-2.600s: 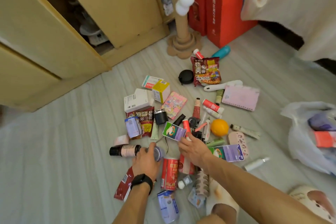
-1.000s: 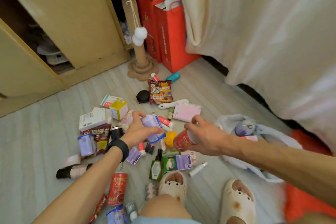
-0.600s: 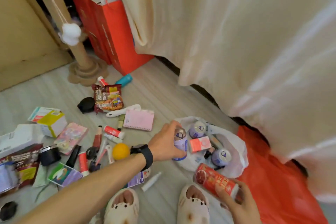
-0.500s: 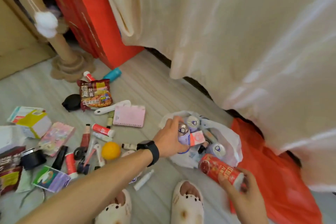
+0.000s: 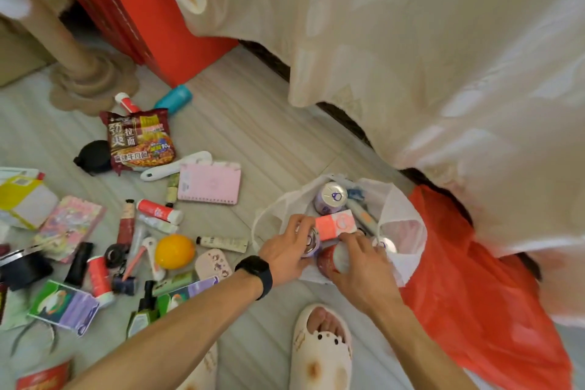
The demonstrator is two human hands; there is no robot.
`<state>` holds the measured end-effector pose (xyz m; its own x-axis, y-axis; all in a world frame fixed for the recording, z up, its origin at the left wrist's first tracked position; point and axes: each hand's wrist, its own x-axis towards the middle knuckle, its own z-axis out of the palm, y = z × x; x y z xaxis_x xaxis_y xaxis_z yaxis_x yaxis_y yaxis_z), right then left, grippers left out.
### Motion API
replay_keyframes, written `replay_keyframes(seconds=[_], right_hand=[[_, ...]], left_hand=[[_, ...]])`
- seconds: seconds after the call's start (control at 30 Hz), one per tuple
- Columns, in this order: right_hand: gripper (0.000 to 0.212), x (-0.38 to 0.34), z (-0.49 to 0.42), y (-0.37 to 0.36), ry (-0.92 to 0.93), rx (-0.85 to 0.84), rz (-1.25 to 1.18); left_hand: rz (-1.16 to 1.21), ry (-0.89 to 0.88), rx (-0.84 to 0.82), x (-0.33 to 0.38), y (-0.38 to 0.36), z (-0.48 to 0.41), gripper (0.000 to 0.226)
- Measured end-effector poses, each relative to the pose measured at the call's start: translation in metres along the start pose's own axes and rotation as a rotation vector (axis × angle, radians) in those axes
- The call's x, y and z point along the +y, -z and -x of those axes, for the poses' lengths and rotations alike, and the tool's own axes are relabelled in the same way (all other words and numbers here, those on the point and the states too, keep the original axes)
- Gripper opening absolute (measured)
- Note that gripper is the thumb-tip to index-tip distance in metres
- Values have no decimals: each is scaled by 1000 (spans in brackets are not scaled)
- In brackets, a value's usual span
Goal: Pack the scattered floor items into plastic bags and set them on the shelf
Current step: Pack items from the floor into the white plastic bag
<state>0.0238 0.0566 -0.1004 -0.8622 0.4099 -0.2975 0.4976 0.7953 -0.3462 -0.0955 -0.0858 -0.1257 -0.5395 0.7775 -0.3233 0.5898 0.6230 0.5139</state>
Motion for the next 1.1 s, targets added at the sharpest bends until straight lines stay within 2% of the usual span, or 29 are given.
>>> replay_keyframes(seconds=[0.1, 0.27, 0.37, 0.47, 0.57, 0.67, 0.77, 0.8, 0.87, 0.9, 0.97, 1.03, 1.1], right_hand=[[58, -1, -5, -25, 25, 2, 6], [73, 4, 11, -26, 17, 41, -88], [91, 15, 20, -15, 27, 89, 55], [93, 26, 24, -3, 33, 165, 125], [88, 37, 23, 5, -31, 265, 144], [87, 46, 16, 10, -126, 226, 107], [76, 51, 6, 12, -201, 114, 57], [68, 51, 3, 15, -237, 119, 39], [44, 53, -1, 22, -267, 169, 69], [33, 56, -2, 26, -261, 166, 114], [21, 56, 1, 33, -273, 122, 116], [14, 53, 9, 45, -371, 160, -145], [16, 47, 16, 64, -492, 280, -581]], left_hand=[[-211, -40, -23, -7, 0, -1, 67], [-277, -130, -76, -5, 6, 3, 63], [-384, -136, -127, -3, -4, 5, 64], [-300, -26, -77, -7, -17, 0, 67], [-229, -53, -37, -10, -18, -3, 70], [21, -12, 17, -19, -7, 7, 70], [182, 253, 381, -33, -1, 14, 71], [206, 411, 402, -38, 1, 12, 73], [242, 658, 197, -43, 9, 5, 76], [224, 720, 78, -45, 11, 1, 72], [165, 731, -50, -48, 12, -5, 52], [227, 661, -43, -46, 17, -6, 40], [555, 648, 32, -40, 28, -4, 40]])
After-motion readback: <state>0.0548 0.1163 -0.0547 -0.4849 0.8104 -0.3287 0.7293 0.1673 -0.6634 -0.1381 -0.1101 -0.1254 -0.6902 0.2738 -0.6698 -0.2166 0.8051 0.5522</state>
